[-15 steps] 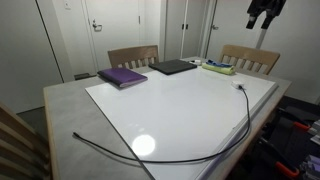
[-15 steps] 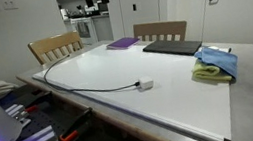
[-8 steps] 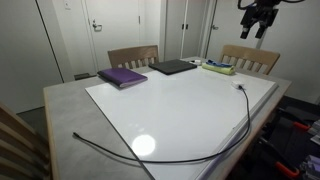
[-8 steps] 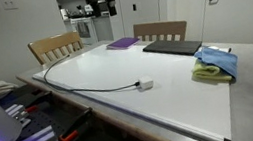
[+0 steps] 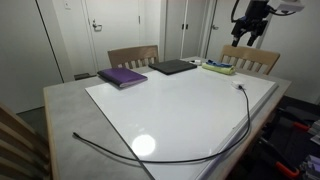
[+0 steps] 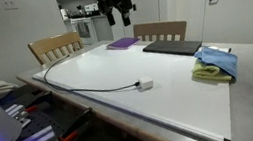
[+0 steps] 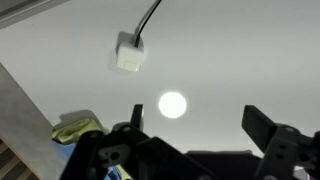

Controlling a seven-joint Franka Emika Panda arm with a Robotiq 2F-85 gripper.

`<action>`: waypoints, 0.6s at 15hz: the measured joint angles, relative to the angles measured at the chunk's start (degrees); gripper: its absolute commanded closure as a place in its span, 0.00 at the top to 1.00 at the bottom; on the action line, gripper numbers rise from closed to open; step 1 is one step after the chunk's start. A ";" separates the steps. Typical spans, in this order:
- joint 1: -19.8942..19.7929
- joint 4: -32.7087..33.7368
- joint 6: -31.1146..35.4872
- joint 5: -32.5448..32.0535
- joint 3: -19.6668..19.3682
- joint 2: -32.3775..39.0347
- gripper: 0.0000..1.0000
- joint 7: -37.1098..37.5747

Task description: Form a circle with the charger on the table.

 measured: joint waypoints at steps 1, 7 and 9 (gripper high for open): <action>-0.28 0.34 1.16 0.00 -0.01 1.25 1.00 0.48; -1.97 2.62 4.61 -0.08 -0.31 8.67 1.00 2.76; -2.50 3.36 4.86 -0.08 -1.08 11.15 1.00 2.85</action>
